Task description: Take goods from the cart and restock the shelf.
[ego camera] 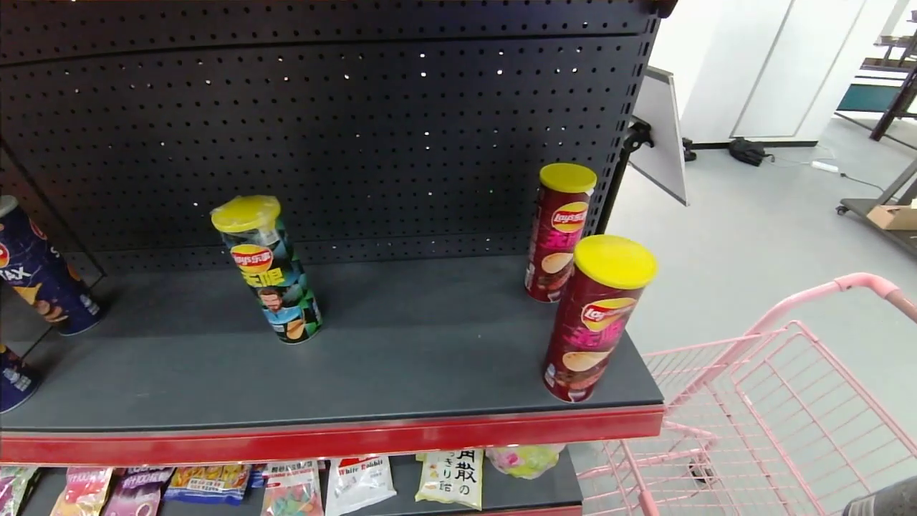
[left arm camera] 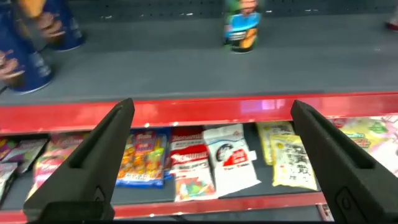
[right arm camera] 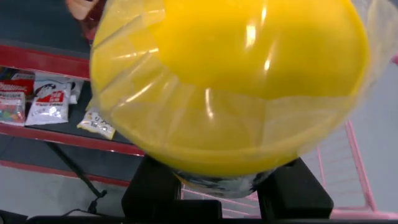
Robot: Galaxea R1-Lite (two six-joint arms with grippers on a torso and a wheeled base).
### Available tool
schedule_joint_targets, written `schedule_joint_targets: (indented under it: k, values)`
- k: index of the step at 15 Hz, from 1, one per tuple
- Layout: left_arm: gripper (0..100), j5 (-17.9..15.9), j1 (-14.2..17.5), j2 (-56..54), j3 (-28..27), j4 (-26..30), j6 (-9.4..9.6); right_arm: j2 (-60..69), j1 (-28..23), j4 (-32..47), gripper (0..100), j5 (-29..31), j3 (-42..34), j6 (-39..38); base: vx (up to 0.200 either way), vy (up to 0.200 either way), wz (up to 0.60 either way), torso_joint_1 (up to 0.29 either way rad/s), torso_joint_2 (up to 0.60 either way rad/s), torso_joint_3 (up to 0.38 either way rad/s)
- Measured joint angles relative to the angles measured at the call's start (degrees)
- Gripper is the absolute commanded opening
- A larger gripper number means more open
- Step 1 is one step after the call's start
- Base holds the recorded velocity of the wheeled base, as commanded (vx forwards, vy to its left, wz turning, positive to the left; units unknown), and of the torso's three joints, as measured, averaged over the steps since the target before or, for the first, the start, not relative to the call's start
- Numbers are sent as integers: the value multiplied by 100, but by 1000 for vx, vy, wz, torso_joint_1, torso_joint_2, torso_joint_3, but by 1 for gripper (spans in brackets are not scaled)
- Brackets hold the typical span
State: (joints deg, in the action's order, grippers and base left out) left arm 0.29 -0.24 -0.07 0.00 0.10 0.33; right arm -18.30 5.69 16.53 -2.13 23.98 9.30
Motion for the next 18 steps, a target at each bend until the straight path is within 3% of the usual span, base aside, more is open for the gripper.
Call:
schedule_joint_targets:
  k: [5,10,15,18]
  values:
    - [100,0,0,0,0,1,7,367,32,11,0,-33,-138,-55,-160,0,0,6,7,2]
    - [100,-5,0,0,0,-2,13,896,69,7,0,-46,-384,-173,0,0,0,0,0,0]
    - [100,-7,0,0,-2,1,11,1075,76,2,0,-126,-361,-301,0,200,0,17,2,1]
    - [100,-5,0,0,0,-5,11,1108,83,9,0,-656,-393,-310,0,200,0,-4,4,-1]
